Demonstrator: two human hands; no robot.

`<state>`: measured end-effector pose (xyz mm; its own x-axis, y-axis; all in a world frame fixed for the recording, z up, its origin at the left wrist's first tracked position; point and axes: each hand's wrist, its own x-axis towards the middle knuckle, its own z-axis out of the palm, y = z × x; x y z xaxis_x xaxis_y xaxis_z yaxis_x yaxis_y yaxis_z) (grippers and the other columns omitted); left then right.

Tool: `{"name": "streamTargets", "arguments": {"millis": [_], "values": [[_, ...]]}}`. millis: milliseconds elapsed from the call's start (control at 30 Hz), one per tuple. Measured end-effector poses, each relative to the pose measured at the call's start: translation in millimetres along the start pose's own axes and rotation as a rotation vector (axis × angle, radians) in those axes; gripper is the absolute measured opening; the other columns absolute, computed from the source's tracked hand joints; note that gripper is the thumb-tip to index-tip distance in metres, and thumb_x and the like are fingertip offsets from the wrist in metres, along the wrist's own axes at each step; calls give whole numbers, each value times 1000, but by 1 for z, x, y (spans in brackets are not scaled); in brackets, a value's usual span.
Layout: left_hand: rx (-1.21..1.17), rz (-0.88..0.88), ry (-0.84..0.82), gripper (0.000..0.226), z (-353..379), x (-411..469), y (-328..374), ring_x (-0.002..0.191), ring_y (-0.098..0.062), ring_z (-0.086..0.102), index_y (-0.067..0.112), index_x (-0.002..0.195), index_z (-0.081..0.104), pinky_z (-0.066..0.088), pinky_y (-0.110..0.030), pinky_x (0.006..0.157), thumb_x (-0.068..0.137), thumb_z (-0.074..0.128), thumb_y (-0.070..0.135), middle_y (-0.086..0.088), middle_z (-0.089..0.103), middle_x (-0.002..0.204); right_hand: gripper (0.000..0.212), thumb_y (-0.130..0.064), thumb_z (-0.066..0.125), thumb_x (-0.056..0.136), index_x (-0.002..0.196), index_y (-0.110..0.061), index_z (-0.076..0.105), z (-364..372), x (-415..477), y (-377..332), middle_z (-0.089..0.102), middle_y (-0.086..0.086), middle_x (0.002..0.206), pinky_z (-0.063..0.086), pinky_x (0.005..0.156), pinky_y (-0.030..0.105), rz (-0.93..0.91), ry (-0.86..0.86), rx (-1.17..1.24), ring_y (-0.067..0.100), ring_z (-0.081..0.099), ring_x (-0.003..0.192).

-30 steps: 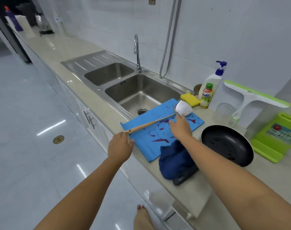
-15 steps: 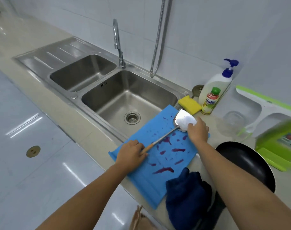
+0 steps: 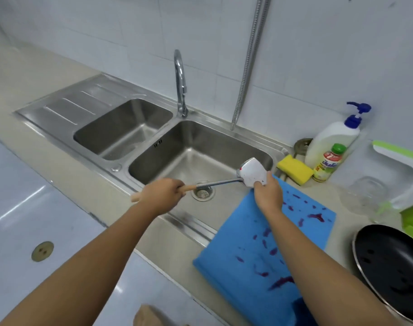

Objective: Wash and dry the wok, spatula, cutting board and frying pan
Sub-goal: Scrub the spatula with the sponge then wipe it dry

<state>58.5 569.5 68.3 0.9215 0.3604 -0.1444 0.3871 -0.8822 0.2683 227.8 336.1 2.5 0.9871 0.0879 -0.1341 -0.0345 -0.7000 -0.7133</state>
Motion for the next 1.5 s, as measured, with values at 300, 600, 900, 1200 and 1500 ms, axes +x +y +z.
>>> {"name": "streamTargets", "arguments": {"millis": [300,600,900,1200,1500], "values": [[71,39,52,30,-50,28,-147,81,-11,61,42,107,67,52,-31,70,92,46,57,13,63,85,60,-25,48,88,147,-19,40,113,-25,-111,48,6,143,37,107,46,68,-42,125,33,42,131],[229,63,79,33,-85,90,-224,71,-10,57,33,88,66,37,-25,54,93,46,58,10,59,80,47,-20,45,89,134,-30,44,177,-4,-163,52,-1,127,37,92,41,58,-234,28,31,33,118],[233,58,58,28,-92,158,-264,71,-6,58,39,97,68,47,-26,58,92,48,58,13,56,79,75,-31,47,94,157,-18,9,207,92,-263,3,-3,164,23,114,44,-236,-134,-362,34,18,143],[229,67,17,30,-81,201,-274,73,-8,58,36,96,67,48,-27,60,92,47,58,12,55,84,83,-36,53,94,156,-13,4,223,166,-310,3,4,164,25,115,48,-274,-45,-374,33,22,142],[217,115,4,35,-76,226,-274,76,-8,57,34,93,65,44,-27,58,91,45,62,11,57,82,82,-29,57,87,154,-15,14,241,155,-314,24,3,159,15,119,49,-243,54,-222,27,20,144]]}}
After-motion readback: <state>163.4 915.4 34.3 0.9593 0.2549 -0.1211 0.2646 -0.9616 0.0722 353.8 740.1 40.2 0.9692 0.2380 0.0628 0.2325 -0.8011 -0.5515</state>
